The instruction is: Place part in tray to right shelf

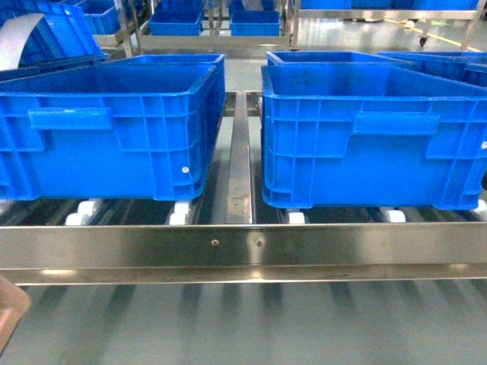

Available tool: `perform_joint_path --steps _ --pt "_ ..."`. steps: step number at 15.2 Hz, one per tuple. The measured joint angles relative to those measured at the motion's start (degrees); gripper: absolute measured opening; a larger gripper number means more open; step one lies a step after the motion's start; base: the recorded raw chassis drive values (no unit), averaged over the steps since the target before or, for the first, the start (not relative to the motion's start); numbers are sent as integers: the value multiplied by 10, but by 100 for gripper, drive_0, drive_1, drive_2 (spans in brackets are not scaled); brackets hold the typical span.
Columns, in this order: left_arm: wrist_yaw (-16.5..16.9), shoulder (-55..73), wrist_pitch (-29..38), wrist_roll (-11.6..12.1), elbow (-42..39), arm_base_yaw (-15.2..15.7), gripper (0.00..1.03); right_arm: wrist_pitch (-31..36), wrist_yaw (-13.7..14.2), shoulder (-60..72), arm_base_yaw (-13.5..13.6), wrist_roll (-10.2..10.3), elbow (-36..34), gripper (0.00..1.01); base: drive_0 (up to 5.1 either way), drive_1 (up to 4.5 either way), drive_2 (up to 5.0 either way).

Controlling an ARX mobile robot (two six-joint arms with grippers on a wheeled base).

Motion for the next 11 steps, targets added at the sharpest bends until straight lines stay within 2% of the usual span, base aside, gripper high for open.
perform_joint_path --steps 1,3,5,6,11 --pt "0 0 0 0 0 0 14 0 0 0 0 0 0 27 0 0 0" --pt "0 0 0 0 0 0 14 0 0 0 0 0 0 54 0 0 0" --pt "0 0 0 0 0 0 14 0 0 0 0 0 0 87 0 0 0" --pt "0 0 0 0 0 0 14 0 0 0 0 0 0 98 0 0 0" --pt "0 0 0 0 0 0 14 0 0 0 0 0 0 98 0 0 0"
